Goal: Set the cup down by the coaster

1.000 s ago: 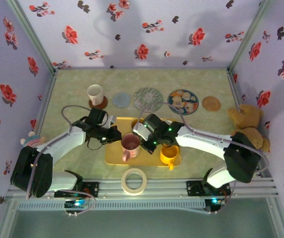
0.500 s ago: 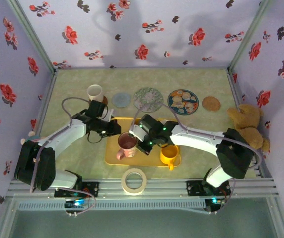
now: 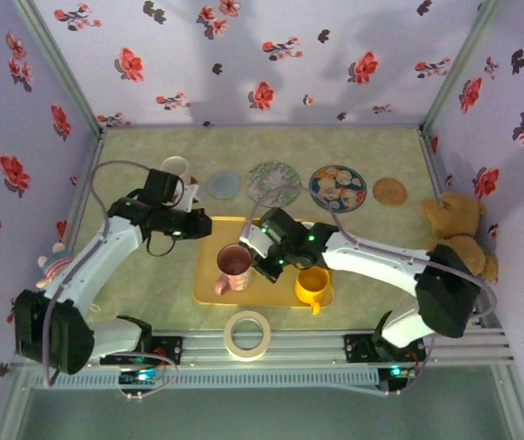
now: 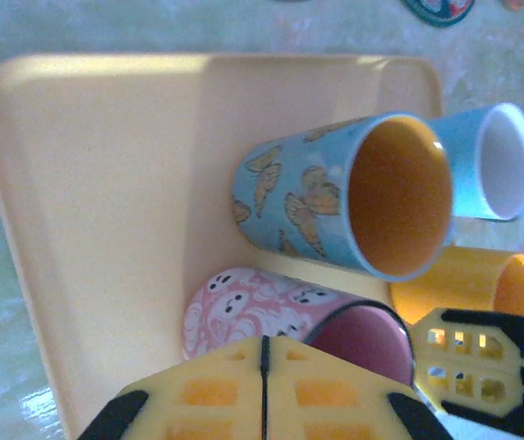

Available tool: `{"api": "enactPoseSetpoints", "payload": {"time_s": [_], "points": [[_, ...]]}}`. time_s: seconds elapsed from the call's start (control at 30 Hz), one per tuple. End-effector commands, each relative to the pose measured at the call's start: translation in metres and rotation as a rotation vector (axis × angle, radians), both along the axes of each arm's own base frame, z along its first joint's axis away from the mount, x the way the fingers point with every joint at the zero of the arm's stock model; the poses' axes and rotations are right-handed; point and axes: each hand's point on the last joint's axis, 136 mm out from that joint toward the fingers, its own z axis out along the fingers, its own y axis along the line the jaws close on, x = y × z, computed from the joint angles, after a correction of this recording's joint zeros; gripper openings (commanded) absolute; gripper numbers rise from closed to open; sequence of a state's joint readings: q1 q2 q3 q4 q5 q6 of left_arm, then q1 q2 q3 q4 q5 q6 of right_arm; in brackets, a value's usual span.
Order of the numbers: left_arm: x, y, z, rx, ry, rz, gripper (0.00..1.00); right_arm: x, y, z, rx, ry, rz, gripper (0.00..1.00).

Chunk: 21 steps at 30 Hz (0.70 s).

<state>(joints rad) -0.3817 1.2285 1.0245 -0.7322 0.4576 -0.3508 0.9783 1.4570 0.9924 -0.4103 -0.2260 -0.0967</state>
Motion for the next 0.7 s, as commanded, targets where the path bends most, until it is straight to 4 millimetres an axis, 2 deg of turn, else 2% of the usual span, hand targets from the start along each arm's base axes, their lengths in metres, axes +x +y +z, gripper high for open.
{"api": "enactPoseSetpoints", "payload": {"time_s": [0.0, 0.07, 0.17, 0.23, 0.37, 0.47, 0.63, 0.67], "points": [[-0.026, 0.013, 0.01, 0.065, -0.009, -0.05, 0.13, 0.007, -0.003, 0.023, 0.054, -0.095, -0.026, 0.05], [-0.035, 0.021, 0.014, 0.099, -0.023, -0.05, 0.16, 0.008, -0.008, 0.029, 0.067, -0.126, -0.034, 0.11], [-0.05, 0.027, 0.021, 0.114, -0.043, -0.049, 0.2, 0.007, -0.014, 0.038, 0.09, -0.156, -0.044, 0.29], [-0.055, 0.026, 0.027, 0.099, -0.068, -0.049, 0.23, 0.005, -0.018, 0.042, 0.105, -0.168, -0.049, 0.4], [-0.066, 0.019, 0.034, 0.069, -0.103, -0.062, 0.29, 0.002, -0.027, 0.048, 0.116, -0.18, -0.065, 0.54], [-0.075, 0.013, 0.03, 0.065, -0.104, -0.075, 0.35, -0.001, -0.032, 0.05, 0.136, -0.184, -0.075, 0.67], [-0.085, 0.005, 0.017, 0.117, -0.088, -0.088, 0.42, -0.003, -0.041, 0.049, 0.141, -0.2, -0.091, 0.98], [-0.088, 0.003, 0.015, 0.133, -0.09, -0.099, 0.44, -0.003, -0.043, 0.05, 0.142, -0.204, -0.095, 1.0]]}}
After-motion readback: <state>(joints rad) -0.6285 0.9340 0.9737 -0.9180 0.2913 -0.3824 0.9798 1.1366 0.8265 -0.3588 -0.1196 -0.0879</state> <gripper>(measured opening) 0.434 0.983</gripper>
